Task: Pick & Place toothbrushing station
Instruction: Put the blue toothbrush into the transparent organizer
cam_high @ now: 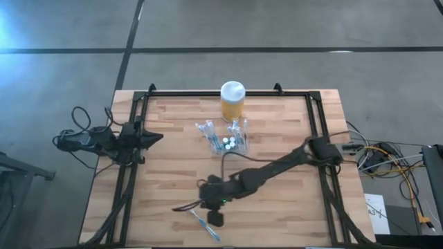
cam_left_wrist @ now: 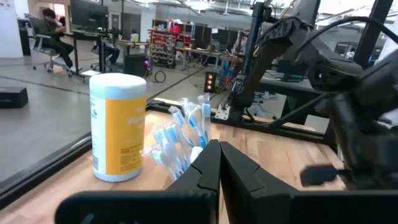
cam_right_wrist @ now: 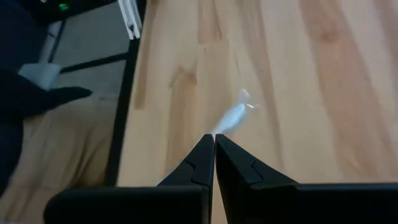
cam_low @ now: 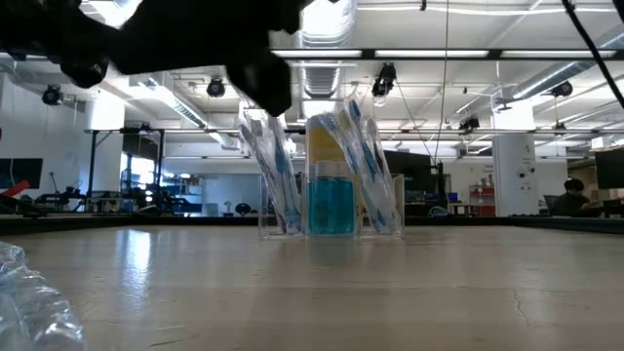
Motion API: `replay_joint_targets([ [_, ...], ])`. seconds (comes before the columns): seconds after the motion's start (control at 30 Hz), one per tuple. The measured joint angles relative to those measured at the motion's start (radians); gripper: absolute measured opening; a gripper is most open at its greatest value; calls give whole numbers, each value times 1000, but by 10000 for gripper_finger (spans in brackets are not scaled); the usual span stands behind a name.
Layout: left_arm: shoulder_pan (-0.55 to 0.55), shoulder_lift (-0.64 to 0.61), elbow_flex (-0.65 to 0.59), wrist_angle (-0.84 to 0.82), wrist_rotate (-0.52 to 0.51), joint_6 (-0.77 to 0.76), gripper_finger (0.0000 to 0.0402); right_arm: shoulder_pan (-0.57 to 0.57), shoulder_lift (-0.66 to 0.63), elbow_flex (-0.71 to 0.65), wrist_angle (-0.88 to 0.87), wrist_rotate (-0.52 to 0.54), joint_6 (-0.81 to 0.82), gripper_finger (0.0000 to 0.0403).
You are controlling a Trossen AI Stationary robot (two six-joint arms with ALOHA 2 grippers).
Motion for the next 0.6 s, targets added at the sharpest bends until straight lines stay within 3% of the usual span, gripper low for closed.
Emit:
replay_joint_targets([
  [0.27,0,0,-6,3,19,-49,7,3,222,338,-295,-53,69,28],
  [0.6,0,0,-43,-12,42,-98,7,17,382,627,-488,-100,191,162],
])
